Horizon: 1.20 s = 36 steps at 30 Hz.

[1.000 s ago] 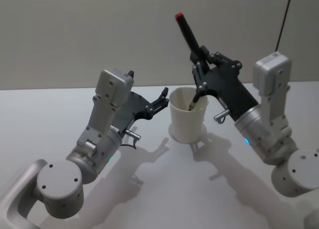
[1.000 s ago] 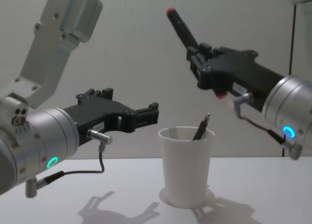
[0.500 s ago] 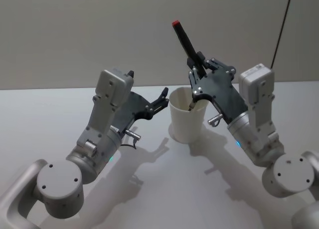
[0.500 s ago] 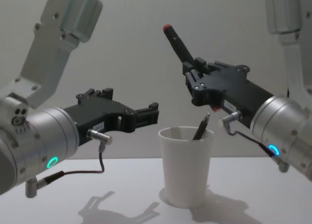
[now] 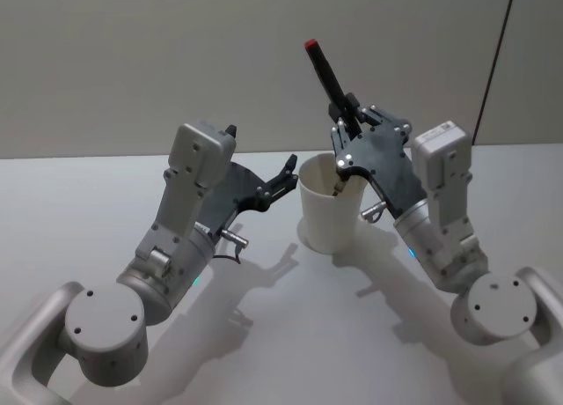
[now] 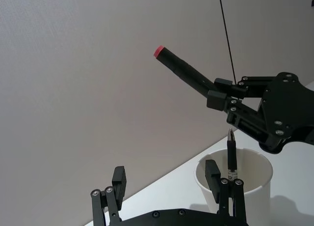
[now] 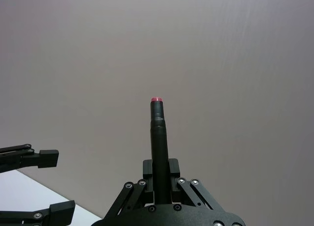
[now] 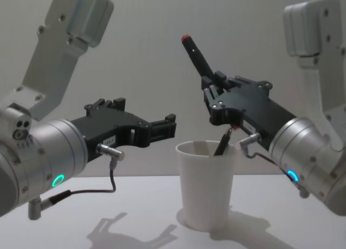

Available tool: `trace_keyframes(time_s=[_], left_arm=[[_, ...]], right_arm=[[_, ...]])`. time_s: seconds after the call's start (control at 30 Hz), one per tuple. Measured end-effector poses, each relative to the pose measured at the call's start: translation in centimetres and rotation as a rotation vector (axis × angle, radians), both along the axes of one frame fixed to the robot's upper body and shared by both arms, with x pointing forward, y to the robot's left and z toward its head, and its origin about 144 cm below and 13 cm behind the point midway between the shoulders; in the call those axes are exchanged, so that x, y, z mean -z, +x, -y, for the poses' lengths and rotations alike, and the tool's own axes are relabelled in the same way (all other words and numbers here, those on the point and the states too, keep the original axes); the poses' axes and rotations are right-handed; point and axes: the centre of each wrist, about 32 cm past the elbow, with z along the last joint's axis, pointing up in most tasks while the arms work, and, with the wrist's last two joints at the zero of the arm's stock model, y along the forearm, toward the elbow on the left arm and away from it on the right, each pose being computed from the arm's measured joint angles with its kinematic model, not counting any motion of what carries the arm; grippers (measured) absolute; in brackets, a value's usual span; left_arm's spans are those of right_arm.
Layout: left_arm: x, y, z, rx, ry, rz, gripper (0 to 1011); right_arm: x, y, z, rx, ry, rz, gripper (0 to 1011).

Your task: Place the pen into the pen holder.

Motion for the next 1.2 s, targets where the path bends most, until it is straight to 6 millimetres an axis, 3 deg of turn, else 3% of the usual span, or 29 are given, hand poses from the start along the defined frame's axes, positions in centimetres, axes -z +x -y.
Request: trace_keyframes(time_s=[1.03, 1.2], left_arm=[[0.0, 0.0, 0.0, 0.000, 0.000, 0.000, 1001], [0.0, 0.0, 0.0, 0.000, 0.000, 0.000, 1001]], right_arm=[[0.8, 0.9, -1.8, -0.040, 0.033, -0.125, 172], [0.8, 0.9, -1.9, -0.043, 0.032, -0.135, 286]])
